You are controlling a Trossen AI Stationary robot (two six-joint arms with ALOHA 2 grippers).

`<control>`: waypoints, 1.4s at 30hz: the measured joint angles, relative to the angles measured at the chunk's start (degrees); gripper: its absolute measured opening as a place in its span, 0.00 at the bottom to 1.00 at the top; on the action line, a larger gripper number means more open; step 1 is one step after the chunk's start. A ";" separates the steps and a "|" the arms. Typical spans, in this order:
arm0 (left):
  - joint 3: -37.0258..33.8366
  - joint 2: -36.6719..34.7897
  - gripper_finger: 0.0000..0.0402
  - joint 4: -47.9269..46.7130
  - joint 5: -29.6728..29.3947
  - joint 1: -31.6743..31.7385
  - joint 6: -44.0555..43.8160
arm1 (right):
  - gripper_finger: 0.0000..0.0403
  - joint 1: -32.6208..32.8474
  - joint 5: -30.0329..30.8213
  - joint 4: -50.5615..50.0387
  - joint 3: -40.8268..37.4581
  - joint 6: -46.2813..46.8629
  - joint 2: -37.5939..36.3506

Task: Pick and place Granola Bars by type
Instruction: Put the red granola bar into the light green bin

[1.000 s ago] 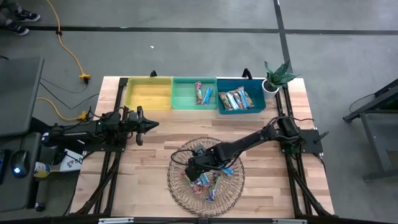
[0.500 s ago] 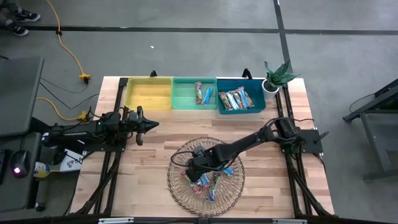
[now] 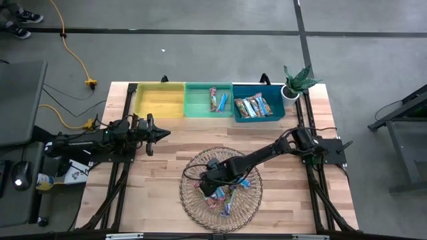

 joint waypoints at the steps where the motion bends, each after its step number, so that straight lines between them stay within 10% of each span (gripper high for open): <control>1: 0.00 0.01 0.00 0.00 0.00 0.00 0.00 | 0.69 -0.02 -0.14 0.00 0.00 0.00 0.00; 42: 0.00 0.02 0.00 0.00 -0.02 0.00 0.02 | 0.69 -1.02 -3.49 -3.56 0.00 -4.59 -0.52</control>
